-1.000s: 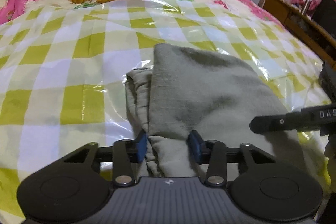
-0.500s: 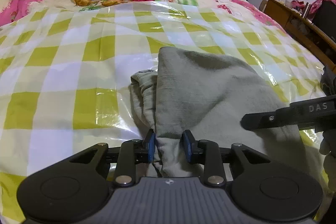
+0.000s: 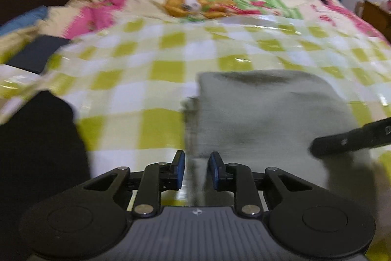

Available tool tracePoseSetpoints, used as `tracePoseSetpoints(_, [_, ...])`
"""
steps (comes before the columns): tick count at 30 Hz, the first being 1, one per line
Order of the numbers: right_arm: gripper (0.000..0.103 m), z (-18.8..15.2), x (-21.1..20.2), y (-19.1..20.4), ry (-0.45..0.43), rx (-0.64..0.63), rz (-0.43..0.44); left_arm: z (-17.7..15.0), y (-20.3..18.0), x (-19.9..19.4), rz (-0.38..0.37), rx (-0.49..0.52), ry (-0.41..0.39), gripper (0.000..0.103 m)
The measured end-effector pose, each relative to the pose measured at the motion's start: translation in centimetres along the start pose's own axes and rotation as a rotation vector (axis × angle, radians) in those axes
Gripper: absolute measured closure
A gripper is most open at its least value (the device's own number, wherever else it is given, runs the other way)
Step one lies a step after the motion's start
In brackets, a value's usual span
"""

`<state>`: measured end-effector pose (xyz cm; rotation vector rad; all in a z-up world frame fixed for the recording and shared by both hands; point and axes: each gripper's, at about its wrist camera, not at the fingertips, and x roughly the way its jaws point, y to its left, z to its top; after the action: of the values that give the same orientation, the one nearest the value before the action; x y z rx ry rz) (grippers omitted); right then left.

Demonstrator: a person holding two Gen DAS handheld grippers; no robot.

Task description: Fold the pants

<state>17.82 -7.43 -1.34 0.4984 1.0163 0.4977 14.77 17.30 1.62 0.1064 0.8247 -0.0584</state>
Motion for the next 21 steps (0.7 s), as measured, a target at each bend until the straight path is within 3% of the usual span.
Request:
tracePoseSetpoints(2, [0.061,0.2,-0.5,0.3,-0.037,-0.020,-0.031,-0.1,0.1,-0.8,0.048,0.007,0.000,0.066])
tracePoseSetpoints(5, [0.059,0.4,-1.2,0.1,-0.054,-0.016,-0.077,-0.1,-0.8,-2.4,0.079,0.023,-0.001,0.066])
tracePoseSetpoints(7, [0.059,0.1,-2.6,-0.2,-0.067,-0.015,-0.081,-0.2,-2.0,-3.7,0.059,0.039,-0.022,0.065])
tracePoseSetpoints(11, [0.059,-1.5,-6.9,-0.3,-0.130,-0.047,-0.148,-0.7,-5.1,-5.5,-0.006,0.002,-0.049,0.046])
tracePoseSetpoints(14, [0.059,-3.3,-9.7,-0.7,-0.164,-0.067,-0.207,-1.5,-8.4,-6.0,-0.052,0.002,-0.052,0.042])
tracePoseSetpoints(21, [0.058,-8.2,-14.6,-3.6,-0.199,-0.047,-0.329,-4.0,-14.6,-7.2,-0.091,0.061,-0.044,0.025])
